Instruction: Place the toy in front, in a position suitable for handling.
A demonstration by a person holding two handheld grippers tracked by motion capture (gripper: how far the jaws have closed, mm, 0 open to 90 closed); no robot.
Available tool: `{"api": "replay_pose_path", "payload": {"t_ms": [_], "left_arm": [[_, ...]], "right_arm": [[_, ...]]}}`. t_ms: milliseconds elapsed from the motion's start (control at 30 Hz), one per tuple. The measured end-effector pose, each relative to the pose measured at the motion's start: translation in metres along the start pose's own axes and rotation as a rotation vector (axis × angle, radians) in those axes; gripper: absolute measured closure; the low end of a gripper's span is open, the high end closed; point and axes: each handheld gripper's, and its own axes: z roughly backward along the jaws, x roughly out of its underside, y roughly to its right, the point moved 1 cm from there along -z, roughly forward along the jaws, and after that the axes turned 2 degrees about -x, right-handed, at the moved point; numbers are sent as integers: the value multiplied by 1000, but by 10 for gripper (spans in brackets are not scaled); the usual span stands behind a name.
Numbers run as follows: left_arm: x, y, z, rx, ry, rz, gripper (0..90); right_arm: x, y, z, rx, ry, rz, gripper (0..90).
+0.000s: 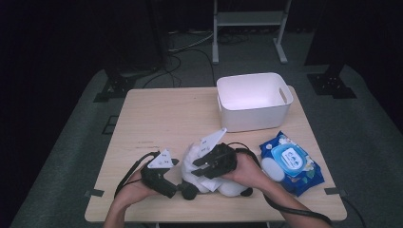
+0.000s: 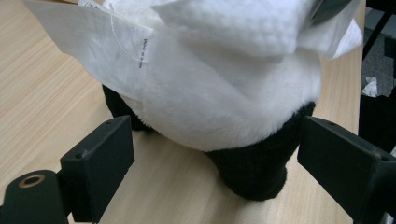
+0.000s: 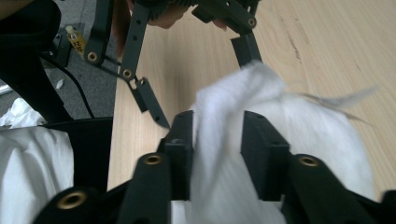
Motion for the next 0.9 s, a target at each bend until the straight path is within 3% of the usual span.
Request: {"api": "replay_pose_path", "payload": {"t_ms": [200,533,700,767,900], "left_arm": [[-5,2,-1,-21,8,1,95],[-4,2,-3,-27,-1,4,95],[-4,2,-3,-23,1,5,95],[-4,2,-4,-17,0,5,95],[-3,3,-7,0,-6,4,96]], "right_arm": [[19,-7,14,31,-19,7,586],[41,-23,18,99,-60,95,614],[48,-26,17,132,-81,112,754],[49,-25,15,121,-91,94,815],[43,-23,12,91,-79,72,836]]}}
